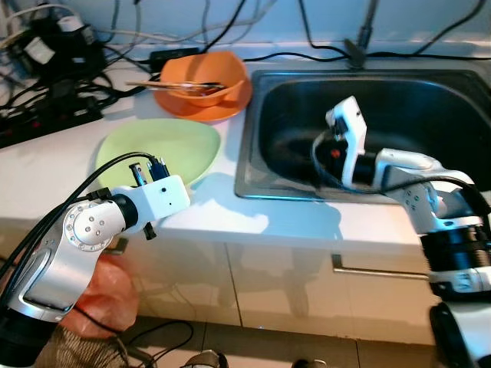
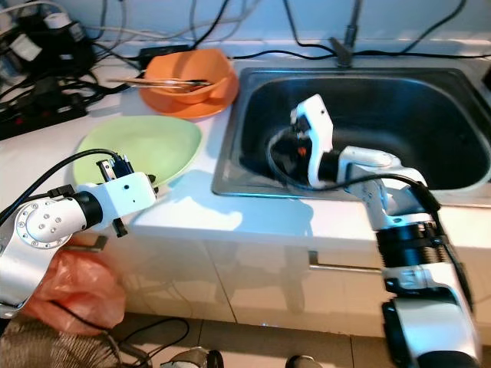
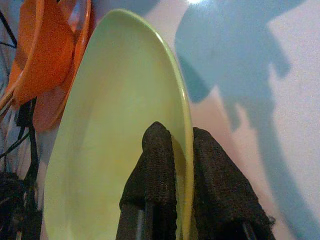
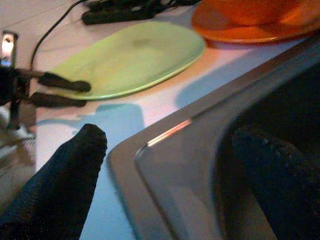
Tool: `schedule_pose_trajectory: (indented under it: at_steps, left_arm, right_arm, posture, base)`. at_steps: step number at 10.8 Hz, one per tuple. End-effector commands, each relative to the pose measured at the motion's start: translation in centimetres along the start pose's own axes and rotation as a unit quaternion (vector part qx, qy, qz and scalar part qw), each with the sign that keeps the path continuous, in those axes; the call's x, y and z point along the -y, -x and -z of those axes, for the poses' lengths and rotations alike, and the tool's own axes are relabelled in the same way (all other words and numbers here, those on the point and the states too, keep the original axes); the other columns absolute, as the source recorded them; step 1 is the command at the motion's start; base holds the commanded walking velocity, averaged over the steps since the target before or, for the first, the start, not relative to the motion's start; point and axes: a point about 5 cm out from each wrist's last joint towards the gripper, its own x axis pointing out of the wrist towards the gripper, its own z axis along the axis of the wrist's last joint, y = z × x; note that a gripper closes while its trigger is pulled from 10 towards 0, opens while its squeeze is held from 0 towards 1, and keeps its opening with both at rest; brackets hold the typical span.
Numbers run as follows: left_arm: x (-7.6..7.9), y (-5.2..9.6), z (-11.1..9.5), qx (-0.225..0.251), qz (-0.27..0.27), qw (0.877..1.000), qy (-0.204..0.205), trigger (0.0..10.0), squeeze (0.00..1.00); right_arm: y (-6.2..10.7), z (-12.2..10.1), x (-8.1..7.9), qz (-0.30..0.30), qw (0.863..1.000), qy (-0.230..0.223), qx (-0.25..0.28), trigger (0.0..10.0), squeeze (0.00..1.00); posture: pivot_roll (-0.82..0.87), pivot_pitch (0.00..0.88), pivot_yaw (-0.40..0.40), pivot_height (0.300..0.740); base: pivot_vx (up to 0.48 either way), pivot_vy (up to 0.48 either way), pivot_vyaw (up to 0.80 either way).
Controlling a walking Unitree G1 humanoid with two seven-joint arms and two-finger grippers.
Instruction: Kitchen organization
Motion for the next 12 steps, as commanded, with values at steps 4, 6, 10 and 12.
schedule_pose_trajectory:
  at_steps: [4,6,10,12]
  left_arm:
    - [2.5,-0.6,1.1,-0.018,0.040,0.999,0.006,0.0,0.00]
    - [3.1,-0.6,0.3,0.014,0.020,1.000,-0.001,0.0,0.00]
    - [2.9,-0.3,-1.8,0.092,-0.080,0.992,-0.026,0.0,0.00]
    - [3.6,-0.1,-2.8,0.124,-0.095,0.987,-0.039,0.0,0.00]
  right_arm:
    - [0.7,0.7,-0.4,-0.041,0.999,0.009,-0.031,10.0,0.00]
    - [0.6,1.0,-0.3,-0.040,0.998,0.019,-0.037,10.0,0.00]
    - [0.5,1.1,-0.3,-0.040,0.998,0.027,-0.034,10.0,0.00]
    - [0.3,1.1,-0.3,-0.037,0.998,0.026,-0.031,10.0,0.00]
  posture:
    - [0.10,0.107,0.079,0.740]
    - [0.10,0.107,0.084,0.740]
    - [0.10,0.109,0.084,0.740]
    - [0.10,0.112,0.084,0.740]
  base:
    - [0.000,0.000,0.00]
    - [0.000,0.000,0.00]
    - [0.000,0.000,0.00]
    - [0.000,0.000,0.00]
